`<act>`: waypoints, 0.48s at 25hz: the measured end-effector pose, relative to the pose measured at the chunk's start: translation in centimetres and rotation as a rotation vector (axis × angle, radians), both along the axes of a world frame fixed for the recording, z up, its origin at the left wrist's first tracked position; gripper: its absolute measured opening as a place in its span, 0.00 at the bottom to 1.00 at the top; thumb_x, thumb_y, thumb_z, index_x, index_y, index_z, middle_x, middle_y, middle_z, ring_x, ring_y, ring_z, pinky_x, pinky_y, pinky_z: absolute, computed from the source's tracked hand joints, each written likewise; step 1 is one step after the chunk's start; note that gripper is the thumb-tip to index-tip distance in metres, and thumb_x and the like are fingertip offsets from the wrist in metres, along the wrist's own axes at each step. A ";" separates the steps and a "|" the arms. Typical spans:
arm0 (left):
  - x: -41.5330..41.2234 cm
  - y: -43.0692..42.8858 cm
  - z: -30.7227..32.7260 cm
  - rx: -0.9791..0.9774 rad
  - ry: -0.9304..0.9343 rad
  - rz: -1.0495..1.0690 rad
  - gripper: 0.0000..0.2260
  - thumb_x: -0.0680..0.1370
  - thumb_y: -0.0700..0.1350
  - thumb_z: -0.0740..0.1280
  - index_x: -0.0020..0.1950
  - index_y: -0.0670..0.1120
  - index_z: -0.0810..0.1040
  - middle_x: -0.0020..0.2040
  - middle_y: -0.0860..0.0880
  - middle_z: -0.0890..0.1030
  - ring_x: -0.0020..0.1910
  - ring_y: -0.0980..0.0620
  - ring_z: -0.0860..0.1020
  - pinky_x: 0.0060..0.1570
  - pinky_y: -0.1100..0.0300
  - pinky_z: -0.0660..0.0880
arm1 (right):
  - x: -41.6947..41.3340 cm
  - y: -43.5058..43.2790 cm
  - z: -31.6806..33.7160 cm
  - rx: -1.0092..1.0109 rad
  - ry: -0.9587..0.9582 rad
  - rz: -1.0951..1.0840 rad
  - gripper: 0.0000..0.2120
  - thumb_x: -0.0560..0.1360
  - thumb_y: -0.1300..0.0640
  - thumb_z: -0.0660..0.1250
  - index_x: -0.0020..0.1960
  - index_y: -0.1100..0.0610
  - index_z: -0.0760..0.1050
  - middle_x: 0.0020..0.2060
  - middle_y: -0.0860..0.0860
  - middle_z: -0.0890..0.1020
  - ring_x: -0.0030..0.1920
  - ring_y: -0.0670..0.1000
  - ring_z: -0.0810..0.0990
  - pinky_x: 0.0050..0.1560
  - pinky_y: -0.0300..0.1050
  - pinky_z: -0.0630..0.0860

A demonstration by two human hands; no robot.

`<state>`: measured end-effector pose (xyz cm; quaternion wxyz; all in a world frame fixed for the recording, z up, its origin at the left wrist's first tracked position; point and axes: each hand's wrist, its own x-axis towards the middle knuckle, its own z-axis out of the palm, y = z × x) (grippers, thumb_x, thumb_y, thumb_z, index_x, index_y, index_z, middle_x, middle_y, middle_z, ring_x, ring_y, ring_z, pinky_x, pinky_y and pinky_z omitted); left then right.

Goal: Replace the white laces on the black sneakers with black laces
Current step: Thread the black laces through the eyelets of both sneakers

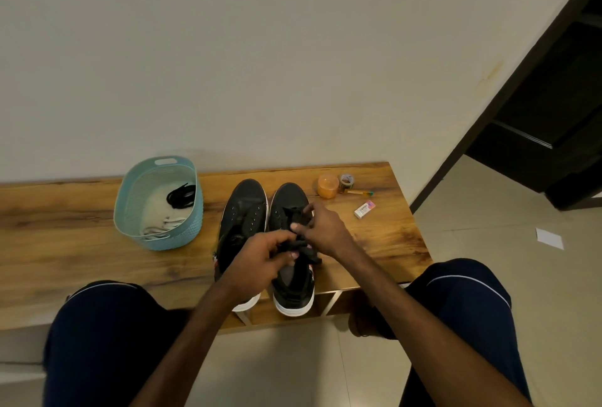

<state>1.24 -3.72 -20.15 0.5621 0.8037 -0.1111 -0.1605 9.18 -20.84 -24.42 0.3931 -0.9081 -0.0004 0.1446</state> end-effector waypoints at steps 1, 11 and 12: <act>-0.4 -0.2 -0.1 0.000 0.014 -0.020 0.13 0.79 0.36 0.66 0.56 0.54 0.80 0.47 0.57 0.84 0.46 0.59 0.81 0.36 0.68 0.74 | -0.1 -0.3 -0.1 0.025 -0.003 -0.022 0.16 0.76 0.54 0.71 0.60 0.54 0.71 0.43 0.49 0.80 0.43 0.52 0.82 0.46 0.51 0.81; -2.0 -0.4 -0.5 -0.002 0.048 -0.002 0.12 0.80 0.38 0.66 0.60 0.51 0.78 0.50 0.47 0.84 0.47 0.48 0.83 0.37 0.58 0.79 | 0.2 -0.8 1.0 -0.278 -0.257 0.228 0.09 0.80 0.61 0.64 0.57 0.55 0.79 0.51 0.51 0.82 0.51 0.51 0.81 0.47 0.43 0.76; -1.9 -0.2 -0.2 -0.056 0.053 0.041 0.14 0.80 0.37 0.66 0.63 0.51 0.76 0.51 0.47 0.84 0.45 0.47 0.83 0.35 0.58 0.79 | 0.5 -1.4 2.0 -0.255 -0.283 0.198 0.08 0.80 0.60 0.64 0.57 0.55 0.80 0.50 0.51 0.83 0.50 0.50 0.81 0.48 0.43 0.75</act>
